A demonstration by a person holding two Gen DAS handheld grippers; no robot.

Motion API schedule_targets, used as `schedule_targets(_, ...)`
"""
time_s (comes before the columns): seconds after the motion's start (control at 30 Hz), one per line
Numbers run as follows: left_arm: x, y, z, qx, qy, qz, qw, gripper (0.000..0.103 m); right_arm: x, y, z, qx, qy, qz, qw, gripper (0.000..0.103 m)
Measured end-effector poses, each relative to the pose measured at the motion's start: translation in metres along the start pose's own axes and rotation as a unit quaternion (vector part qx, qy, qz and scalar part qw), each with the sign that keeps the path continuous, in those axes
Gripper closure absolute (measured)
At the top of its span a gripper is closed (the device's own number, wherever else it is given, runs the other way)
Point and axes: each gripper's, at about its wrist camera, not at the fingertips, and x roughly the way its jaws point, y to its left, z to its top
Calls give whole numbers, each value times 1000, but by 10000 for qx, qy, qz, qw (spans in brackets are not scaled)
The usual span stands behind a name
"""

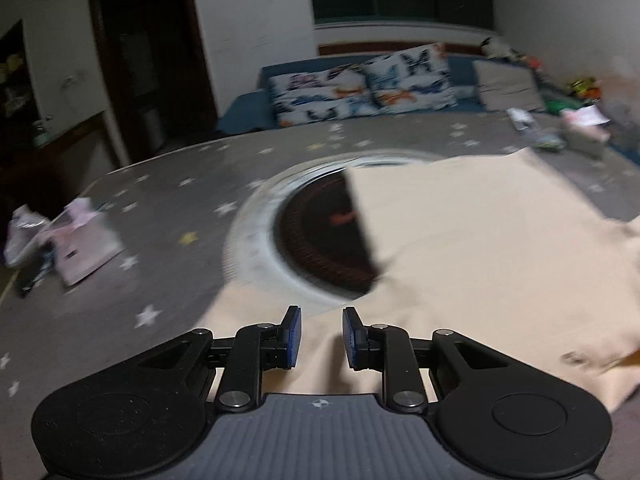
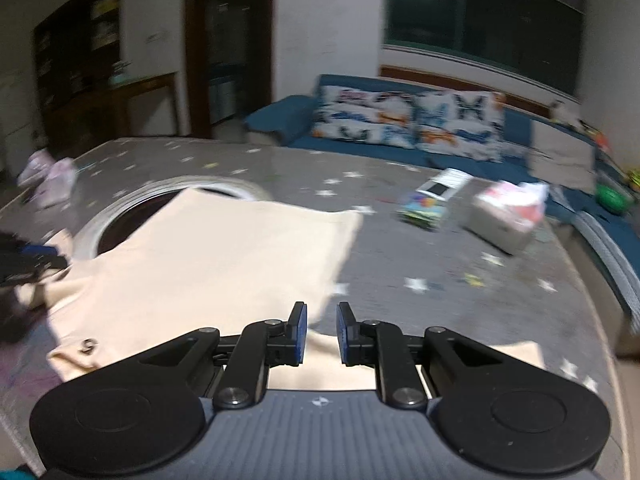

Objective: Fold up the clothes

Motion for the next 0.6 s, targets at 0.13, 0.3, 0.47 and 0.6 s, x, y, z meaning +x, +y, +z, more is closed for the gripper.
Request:
schedule_targets(0.13, 6, 3, -5, 32, 28, -6, 10000, 75, 9, 23, 3, -225, 110, 274, 9993, 84)
schedule_targets(0.3, 5, 8, -7, 56, -100, 0, 9999, 93, 18, 50, 4, -538, 232, 595, 9965, 84)
schedule_targets(0.47, -8, 34, 1, -275, -451, 116, 9985, 97, 27, 78, 7, -870, 336, 914, 9914, 84)
schedule_targets(0.6, -18, 67, 12, -698, -693, 274, 9948, 98, 32, 102, 13, -1179, 381, 1171, 9854, 84)
